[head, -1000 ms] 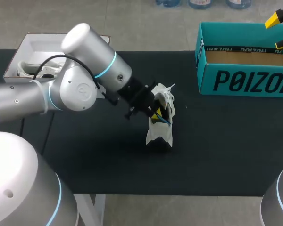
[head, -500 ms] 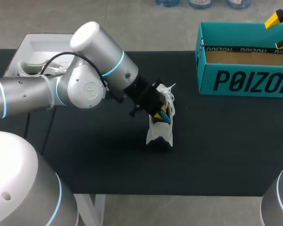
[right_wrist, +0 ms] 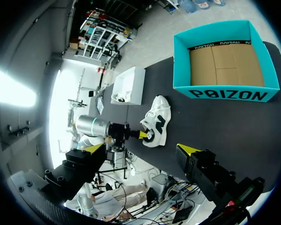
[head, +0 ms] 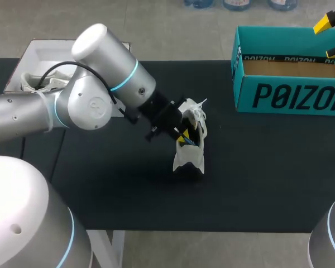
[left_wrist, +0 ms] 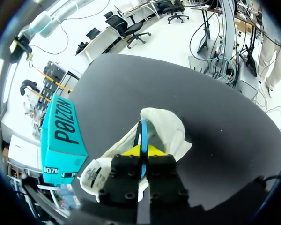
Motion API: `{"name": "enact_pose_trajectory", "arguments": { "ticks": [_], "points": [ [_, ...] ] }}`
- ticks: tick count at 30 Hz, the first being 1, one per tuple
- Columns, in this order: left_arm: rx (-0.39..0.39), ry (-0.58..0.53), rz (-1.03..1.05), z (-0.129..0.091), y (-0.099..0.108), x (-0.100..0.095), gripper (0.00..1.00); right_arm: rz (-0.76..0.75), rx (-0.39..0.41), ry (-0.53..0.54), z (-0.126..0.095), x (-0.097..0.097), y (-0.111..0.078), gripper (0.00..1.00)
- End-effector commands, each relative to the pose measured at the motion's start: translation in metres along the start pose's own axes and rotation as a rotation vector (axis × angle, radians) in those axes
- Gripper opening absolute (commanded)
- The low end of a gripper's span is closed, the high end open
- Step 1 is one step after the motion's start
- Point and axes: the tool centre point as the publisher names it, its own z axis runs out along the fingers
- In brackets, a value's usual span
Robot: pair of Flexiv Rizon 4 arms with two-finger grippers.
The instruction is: Take the shoe out of the shoebox, open the shoe tongue, remove and reinsert the insole, then place the shoe into the shoebox
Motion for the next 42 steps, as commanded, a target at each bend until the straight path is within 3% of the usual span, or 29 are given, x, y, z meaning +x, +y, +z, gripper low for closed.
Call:
{"name": "enact_pose_trajectory", "arguments": {
  "ticks": [1,12,13,15,19,21,27,29,42],
  "points": [
    [0.007,0.034,0.003,0.008,-0.001,-0.003,0.0,0.001,0.003,-0.003,0.0,0.0,0.002,1.0],
    [0.02,0.106,-0.023,0.028,-0.002,0.0,0.0,0.001,0.003,-0.003,0.0,0.0,0.002,1.0],
    [0.02,0.106,-0.023,0.025,-0.003,0.001,0.1,0.001,0.003,-0.003,0.0,0.0,0.002,1.0],
    [0.018,0.096,-0.024,0.018,-0.005,0.0,0.4,0.001,0.003,-0.003,0.0,0.0,0.002,1.0],
    [0.004,0.077,-0.006,0.001,-0.006,-0.003,0.46,0.001,0.003,-0.003,0.0,0.0,0.002,1.0],
    [-0.001,0.073,0.0,-0.005,-0.006,-0.004,0.44,0.001,0.003,-0.003,0.0,0.0,0.002,1.0],
    [-0.013,0.07,0.013,-0.013,-0.006,-0.002,0.22,0.001,0.003,-0.003,0.0,0.0,0.002,1.0],
    [-0.014,0.072,0.013,-0.013,-0.006,0.0,0.0,0.001,0.003,-0.003,0.0,0.0,0.002,1.0],
    [0.027,0.163,0.013,0.008,-0.009,0.007,0.0,0.001,0.003,-0.003,0.0,0.0,0.002,1.0]
  ]
}}
